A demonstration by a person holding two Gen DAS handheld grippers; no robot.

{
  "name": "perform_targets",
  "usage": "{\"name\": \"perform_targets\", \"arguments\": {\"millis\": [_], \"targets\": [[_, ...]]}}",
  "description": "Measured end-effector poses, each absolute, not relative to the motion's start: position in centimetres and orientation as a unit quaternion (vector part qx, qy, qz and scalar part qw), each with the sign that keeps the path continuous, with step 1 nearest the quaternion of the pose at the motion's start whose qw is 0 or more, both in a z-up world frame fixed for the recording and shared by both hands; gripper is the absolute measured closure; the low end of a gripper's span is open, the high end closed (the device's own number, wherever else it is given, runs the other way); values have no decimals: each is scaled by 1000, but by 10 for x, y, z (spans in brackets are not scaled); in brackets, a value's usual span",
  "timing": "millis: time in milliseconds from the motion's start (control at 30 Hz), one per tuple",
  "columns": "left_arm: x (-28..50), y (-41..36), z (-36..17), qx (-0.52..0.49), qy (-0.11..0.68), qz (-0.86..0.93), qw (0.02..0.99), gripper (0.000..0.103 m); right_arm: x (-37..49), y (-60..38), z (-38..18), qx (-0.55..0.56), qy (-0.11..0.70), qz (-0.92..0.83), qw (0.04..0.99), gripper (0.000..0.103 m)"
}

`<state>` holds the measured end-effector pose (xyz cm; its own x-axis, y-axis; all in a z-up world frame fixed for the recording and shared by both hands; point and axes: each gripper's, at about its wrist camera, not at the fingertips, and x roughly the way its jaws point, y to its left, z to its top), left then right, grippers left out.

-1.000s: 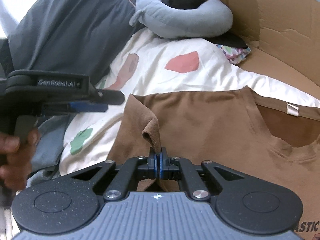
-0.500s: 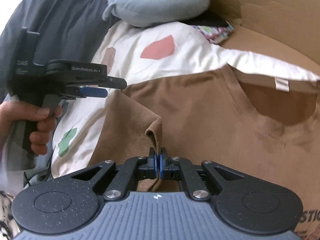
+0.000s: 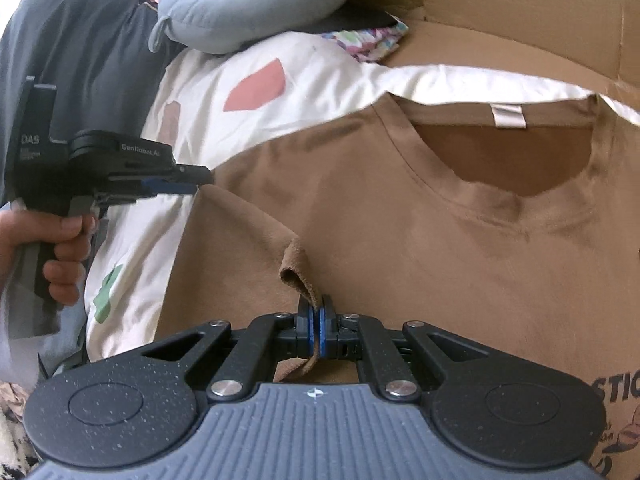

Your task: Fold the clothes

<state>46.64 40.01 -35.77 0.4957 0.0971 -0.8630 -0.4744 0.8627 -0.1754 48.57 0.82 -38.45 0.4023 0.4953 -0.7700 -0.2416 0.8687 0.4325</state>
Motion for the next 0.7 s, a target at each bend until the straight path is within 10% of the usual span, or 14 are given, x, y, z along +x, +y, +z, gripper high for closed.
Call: {"name": "perform_targets", "arguments": {"millis": [400, 700], "targets": [[468, 409, -337, -168, 471, 195, 844, 91, 482, -5, -400, 149, 513, 209, 819, 102], [468, 415, -316, -177, 448, 180, 858, 66, 482, -9, -403, 161, 511, 218, 816, 102]]}}
